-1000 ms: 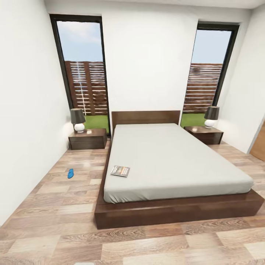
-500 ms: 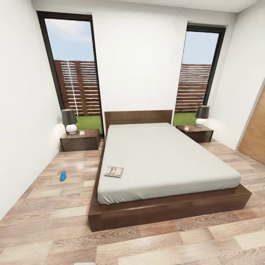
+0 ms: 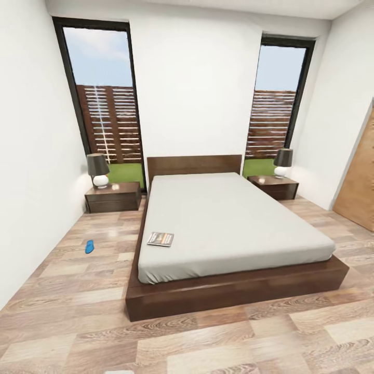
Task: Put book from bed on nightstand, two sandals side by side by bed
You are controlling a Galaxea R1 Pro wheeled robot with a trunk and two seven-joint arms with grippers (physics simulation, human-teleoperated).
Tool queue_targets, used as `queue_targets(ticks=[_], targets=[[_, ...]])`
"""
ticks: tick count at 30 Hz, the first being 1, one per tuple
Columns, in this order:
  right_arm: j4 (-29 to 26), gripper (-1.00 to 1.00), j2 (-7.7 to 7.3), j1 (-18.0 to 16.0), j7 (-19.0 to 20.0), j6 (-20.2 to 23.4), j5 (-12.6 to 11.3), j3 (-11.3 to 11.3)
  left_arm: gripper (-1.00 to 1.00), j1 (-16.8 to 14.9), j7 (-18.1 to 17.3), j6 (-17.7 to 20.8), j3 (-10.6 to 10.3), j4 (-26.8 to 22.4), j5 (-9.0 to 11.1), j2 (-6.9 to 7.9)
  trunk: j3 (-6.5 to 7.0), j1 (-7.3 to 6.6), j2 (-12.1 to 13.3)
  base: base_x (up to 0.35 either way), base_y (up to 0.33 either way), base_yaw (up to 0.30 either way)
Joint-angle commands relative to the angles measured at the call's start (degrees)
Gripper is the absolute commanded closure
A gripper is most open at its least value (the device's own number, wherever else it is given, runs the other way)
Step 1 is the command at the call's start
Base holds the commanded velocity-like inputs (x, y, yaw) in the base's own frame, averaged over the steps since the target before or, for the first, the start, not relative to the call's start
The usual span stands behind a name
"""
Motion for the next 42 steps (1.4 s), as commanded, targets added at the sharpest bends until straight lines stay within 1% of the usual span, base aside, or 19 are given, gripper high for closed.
queue_targets(ticks=[1, 35, 42], targets=[[-0.07, -1.0, 0.01, 0.02, 0.1, -0.07, 0.0, -0.11, -1.0, -0.02, 0.02, 0.0, 0.01, -0.02, 0.01, -0.01, -0.05, 0.0, -0.03, -0.007, 0.0, -0.167], [-0.06, -1.0, 0.01, 0.02, 0.12, -0.07, -0.08, -0.15, -1.0, -0.02, 0.1, 0.02, 0.01, -0.02, 0.01, -0.01, -0.05, 0.0, -0.03, 0.0, 0.0, -0.274], [-0.07, -1.0, 0.04, 0.02, 0.09, -0.07, 0.12, -0.15, -1.0, -0.02, 0.1, 0.02, 0.01, -0.02, -0.01, -0.01, -0.05, 0.0, -0.03, 0.0, 0.0, -0.063]])
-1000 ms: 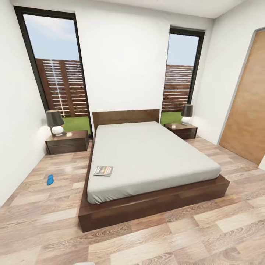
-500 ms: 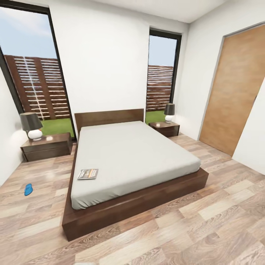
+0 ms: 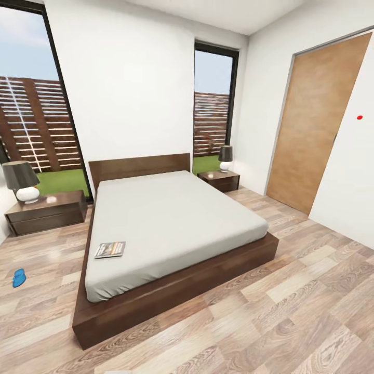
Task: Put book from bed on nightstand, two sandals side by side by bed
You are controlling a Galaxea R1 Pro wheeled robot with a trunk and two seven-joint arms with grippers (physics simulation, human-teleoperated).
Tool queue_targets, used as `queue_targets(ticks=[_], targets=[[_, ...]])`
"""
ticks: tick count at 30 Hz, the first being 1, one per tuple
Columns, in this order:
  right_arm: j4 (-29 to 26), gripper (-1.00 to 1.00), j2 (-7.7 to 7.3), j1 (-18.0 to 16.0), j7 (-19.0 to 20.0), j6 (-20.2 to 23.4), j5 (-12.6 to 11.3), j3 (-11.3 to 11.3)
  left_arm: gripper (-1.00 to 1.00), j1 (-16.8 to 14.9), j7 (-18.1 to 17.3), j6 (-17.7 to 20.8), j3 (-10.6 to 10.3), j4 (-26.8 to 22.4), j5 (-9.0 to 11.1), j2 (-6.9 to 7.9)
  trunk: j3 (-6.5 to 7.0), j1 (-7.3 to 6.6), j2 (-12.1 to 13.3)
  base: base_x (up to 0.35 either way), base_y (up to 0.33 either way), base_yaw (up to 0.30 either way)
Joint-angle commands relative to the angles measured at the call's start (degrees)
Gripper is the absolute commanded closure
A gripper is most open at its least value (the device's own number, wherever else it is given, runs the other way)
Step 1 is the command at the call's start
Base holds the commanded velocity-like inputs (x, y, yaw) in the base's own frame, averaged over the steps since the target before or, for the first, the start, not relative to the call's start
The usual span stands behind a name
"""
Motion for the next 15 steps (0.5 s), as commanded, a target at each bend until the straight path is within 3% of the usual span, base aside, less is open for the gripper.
queue_targets(ticks=[1, 9, 15], targets=[[-0.07, -1.0, 0.03, 0.02, 0.1, -0.07, 0.04, -0.1, -1.0, -0.02, 0.03, 0.02, 0.01, -0.02, -0.01, -0.01, -0.05, 0.0, -0.03, 0.0, 0.0, -0.013], [-0.08, -1.0, 0.02, 0.02, 0.1, -0.07, 0.18, -0.1, -1.0, -0.02, 0.08, 0.07, 0.01, -0.02, -0.03, -0.01, -0.05, 0.0, -0.03, -0.025, 0.0, -0.023], [-0.06, -1.0, -0.01, 0.02, 0.1, -0.07, 0.02, -0.1, -1.0, -0.02, 0.07, 0.07, 0.01, -0.02, 0.0, -0.01, -0.05, 0.0, -0.03, -0.003, 0.0, -0.224]])
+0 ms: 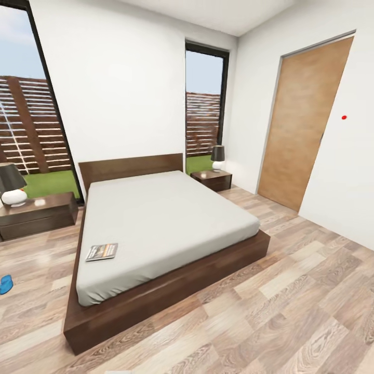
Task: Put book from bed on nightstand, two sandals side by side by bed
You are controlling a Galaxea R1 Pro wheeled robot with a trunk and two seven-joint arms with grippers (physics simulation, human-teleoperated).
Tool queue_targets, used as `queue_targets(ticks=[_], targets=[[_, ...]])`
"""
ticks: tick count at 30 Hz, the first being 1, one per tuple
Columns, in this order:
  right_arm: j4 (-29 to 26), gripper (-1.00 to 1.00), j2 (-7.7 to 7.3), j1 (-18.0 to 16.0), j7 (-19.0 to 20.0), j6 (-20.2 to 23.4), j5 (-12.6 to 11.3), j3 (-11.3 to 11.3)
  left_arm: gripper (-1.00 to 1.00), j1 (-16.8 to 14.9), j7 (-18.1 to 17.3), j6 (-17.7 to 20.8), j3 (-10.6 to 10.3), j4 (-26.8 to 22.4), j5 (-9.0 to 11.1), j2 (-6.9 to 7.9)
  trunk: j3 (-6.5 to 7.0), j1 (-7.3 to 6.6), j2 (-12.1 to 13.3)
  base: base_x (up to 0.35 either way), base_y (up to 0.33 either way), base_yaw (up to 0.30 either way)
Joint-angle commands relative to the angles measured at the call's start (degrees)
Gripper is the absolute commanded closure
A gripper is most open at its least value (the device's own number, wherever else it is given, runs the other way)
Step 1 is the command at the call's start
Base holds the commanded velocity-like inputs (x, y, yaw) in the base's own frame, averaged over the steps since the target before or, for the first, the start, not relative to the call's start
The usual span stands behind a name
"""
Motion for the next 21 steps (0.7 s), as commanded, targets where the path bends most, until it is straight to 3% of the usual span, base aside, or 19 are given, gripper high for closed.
queue_targets(ticks=[1, 8, 21], targets=[[-0.08, -1.0, 0.02, 0.02, 0.1, -0.07, 0.0, -0.11, -1.0, -0.02, 0.04, 0.01, 0.01, -0.02, 0.01, -0.01, -0.05, 0.0, -0.03, -0.001, 0.0, -0.267], [-0.1, -1.0, 0.01, 0.02, 0.1, -0.07, -0.02, -0.13, -1.0, -0.02, 0.07, 0.0, 0.01, -0.04, 0.02, -0.01, -0.05, 0.0, -0.03, 0.0, 0.0, -0.232], [-0.06, -1.0, 0.05, 0.02, 0.06, -0.07, 0.09, -0.2, -1.0, -0.02, 0.14, 1.13, 0.26, -0.11, 0.07, 0.07, -0.05, 0.0, -0.03, 0.0, 0.0, -0.023]])
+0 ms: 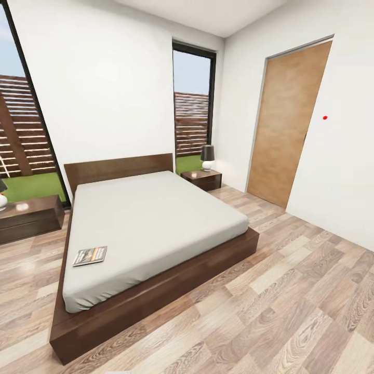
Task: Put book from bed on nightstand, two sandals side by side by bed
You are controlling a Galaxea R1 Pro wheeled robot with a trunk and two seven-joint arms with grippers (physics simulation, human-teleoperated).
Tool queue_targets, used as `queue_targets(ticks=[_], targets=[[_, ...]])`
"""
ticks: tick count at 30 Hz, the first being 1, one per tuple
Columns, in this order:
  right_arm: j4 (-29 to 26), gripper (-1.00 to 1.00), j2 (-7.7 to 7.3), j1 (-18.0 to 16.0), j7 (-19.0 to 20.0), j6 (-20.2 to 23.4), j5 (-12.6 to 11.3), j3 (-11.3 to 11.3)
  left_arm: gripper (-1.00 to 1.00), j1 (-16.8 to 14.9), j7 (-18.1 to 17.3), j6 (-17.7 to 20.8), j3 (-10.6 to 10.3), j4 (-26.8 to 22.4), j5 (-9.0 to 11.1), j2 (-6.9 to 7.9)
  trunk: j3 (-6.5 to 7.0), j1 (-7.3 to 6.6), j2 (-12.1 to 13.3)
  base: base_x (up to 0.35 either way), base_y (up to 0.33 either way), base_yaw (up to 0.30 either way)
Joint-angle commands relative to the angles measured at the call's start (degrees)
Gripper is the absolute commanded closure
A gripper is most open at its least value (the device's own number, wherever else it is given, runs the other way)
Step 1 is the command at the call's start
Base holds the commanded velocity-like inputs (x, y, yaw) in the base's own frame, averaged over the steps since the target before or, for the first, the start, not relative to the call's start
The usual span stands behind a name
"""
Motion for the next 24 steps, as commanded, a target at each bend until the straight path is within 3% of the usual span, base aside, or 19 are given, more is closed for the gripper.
queue_targets(ticks=[1, 7, 10, 13, 14, 17, 19, 24], targets=[[-0.08, -1.0, 0.01, 0.02, 0.09, -0.07, -0.03, -0.12, -1.0, -0.03, 0.04, 0.94, 0.26, -0.11, 0.0, 0.02, -0.05, 0.0, -0.03, 0.0, 0.0, 0.0], [-0.11, -1.0, -0.02, 0.02, 0.09, -0.05, -0.25, -0.24, -1.0, -2.51, 0.08, 16.67, 2.91, -0.36, -0.23, 1.43, -0.05, 0.0, -0.03, 0.0, 0.0, 0.0], [-0.12, -1.0, -0.02, 0.02, 0.09, -0.03, -0.28, -0.26, -1.0, -7.32, -0.21, 26.95, 3.35, -0.15, -0.21, 3.32, -0.05, 0.0, -0.03, 0.0, 0.0, 0.0], [-0.1, -1.0, -0.02, 0.02, 0.13, -0.03, -0.33, -0.26, -1.0, -10.87, -0.39, 32.69, 3.49, 0.81, -0.15, 4.74, -0.05, 0.0, -0.03, 0.0, 0.0, 0.0], [-0.11, -1.0, -0.02, 0.02, 0.2, -0.01, -0.35, -0.27, -1.0, -12.14, -0.45, 33.61, 3.53, 4.1, -0.17, 5.22, -0.05, 0.0, -0.03, 0.0, 0.0, 0.0], [-0.1, -1.0, -0.02, 0.02, 0.28, -0.02, -0.36, -0.25, -1.0, -12.5, -0.46, 31.98, 3.55, 7.32, -0.2, 5.34, -0.05, 0.0, -0.03, 0.0, 0.0, 0.0], [-0.1, -1.0, -0.02, 0.02, 0.33, -0.04, -0.36, -0.25, -1.0, -12.67, -0.46, 27.41, 3.55, 10.65, -0.24, 5.41, -0.05, 0.0, -0.03, 0.0, 0.0, 0.0], [-0.12, -1.0, -0.02, 0.02, 0.33, 0.0, -0.36, -0.26, -1.0, -12.74, -0.46, 23.64, 3.5, 12.19, -0.46, 5.4, -0.05, 0.0, -0.03, 0.0, 0.0, 0.0]])
